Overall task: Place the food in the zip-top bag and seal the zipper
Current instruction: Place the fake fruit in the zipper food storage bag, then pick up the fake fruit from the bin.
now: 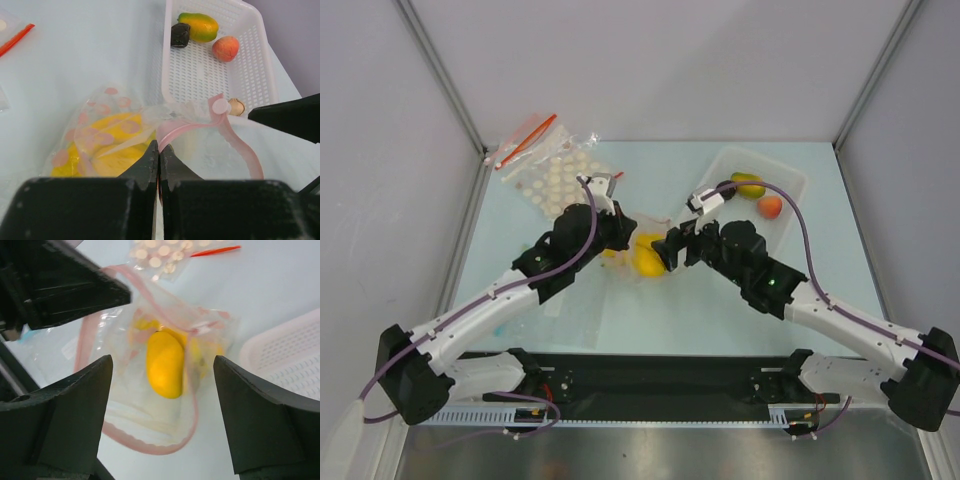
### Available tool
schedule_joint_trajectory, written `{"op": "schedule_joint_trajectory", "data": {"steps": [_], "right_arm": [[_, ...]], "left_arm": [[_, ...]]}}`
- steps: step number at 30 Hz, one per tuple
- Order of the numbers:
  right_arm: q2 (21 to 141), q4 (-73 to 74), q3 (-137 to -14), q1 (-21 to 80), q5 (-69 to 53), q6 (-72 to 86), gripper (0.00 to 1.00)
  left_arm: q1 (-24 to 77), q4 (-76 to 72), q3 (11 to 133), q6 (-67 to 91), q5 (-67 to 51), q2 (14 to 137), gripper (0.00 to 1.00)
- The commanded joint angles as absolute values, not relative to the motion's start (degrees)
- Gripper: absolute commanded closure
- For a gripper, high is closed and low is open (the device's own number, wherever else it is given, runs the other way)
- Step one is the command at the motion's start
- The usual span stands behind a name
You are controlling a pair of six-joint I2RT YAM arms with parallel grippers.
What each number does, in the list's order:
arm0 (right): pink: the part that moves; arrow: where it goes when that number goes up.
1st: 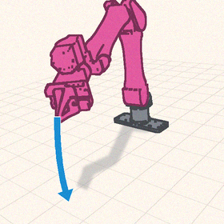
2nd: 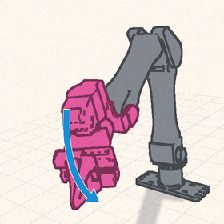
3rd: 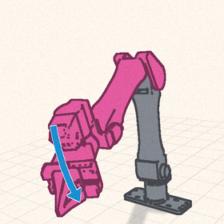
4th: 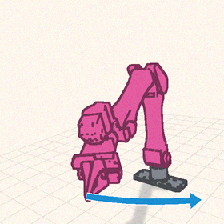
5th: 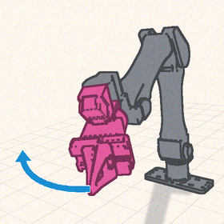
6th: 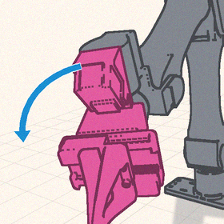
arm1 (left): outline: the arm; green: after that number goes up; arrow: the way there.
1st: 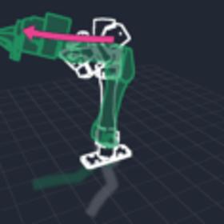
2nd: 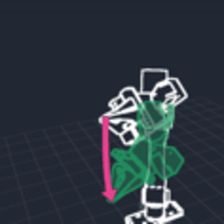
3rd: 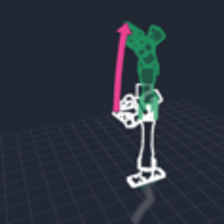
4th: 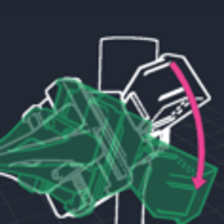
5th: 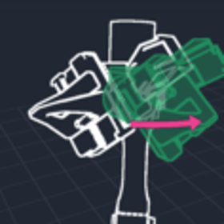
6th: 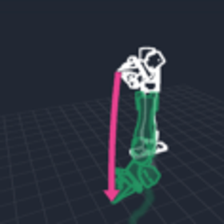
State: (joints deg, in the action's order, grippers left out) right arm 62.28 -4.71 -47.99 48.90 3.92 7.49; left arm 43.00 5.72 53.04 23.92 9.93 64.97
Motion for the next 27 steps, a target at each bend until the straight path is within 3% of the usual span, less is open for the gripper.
{"op": "schedule_joint_trajectory", "data": {"steps": [1, 5, 9, 11, 27], "right_arm": [[59.86, -4.14, -48.78, 47.12, 13.33, 9.84, 0.16], [60.03, -0.27, -49.75, 36.24, 9.86, 17.37, 0.23], [63.36, 2.11, -50.53, 20.08, 5.01, 25.02, 0.12], [67.56, 2.46, -51.67, 16.63, 4.31, 27.23, 0.08], [98.51, 7.21, -74.17, 12.57, 12.56, 26.02, 0.09]], "left_arm": [[43.24, 4.31, 54.76, 23.56, 11.69, 62.05, 0.98], [43.24, 4.40, 54.76, 23.47, 12.04, 61.88, 0.98], [43.24, 4.22, 54.67, 23.47, 11.43, 61.96, 0.98], [43.24, 4.13, 54.76, 23.55, 11.25, 62.14, 0.98], [43.24, 4.04, 54.84, 23.20, 10.72, 63.19, 0.99]]}}
